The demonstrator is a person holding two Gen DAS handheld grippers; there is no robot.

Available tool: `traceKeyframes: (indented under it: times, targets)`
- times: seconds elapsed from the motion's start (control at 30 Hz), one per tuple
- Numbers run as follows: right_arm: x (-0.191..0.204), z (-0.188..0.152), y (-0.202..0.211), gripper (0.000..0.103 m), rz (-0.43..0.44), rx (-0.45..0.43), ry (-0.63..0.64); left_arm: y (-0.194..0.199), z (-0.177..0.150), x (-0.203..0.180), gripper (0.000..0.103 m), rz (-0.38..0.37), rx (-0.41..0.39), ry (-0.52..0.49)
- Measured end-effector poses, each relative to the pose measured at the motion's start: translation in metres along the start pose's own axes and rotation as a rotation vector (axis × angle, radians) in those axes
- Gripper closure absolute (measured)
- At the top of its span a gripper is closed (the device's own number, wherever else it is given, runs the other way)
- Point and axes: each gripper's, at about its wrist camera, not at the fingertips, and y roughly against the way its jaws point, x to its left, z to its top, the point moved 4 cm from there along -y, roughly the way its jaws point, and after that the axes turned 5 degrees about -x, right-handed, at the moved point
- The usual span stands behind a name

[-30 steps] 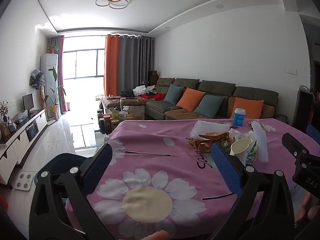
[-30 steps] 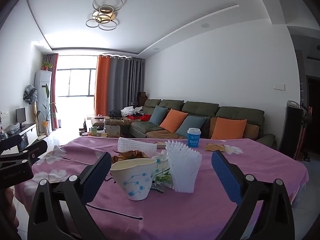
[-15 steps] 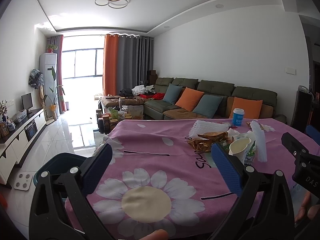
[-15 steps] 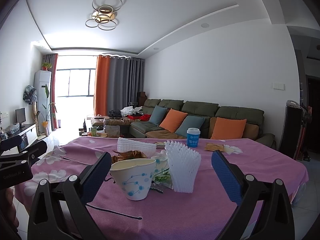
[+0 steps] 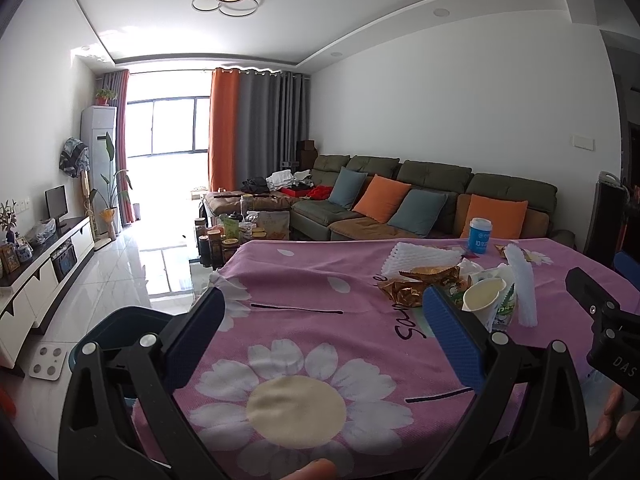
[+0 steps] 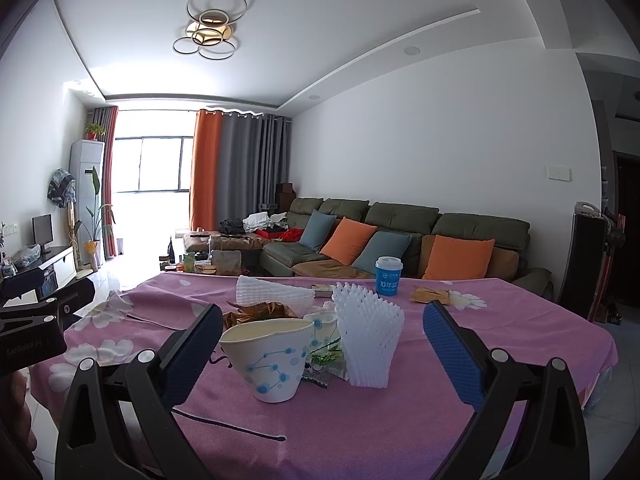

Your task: Collect trash

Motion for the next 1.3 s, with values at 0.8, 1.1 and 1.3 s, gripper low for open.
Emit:
traceKeyframes:
  times: [0.8,1.1,1.3]
  targets:
    - [0.0013,0.0017,-0.0039,0.007,0.002,0.006,0.012,-0.0021,0.0009,0.0006,0.005,0.007,-0.006,-0.003]
    - [0.0017,0.0010,-0.0043,0.007,0.002,0.007,0.012,-0.0023,0.0015,-0.0001,0.005,0.004,-0.005,-0.004]
    - [0.0037,-0.0001,-0.0048,0.007,0.002,0.008,0.017,-0.0034,0.0009,0.0001,0.005,-0.003,0.006,-0.002]
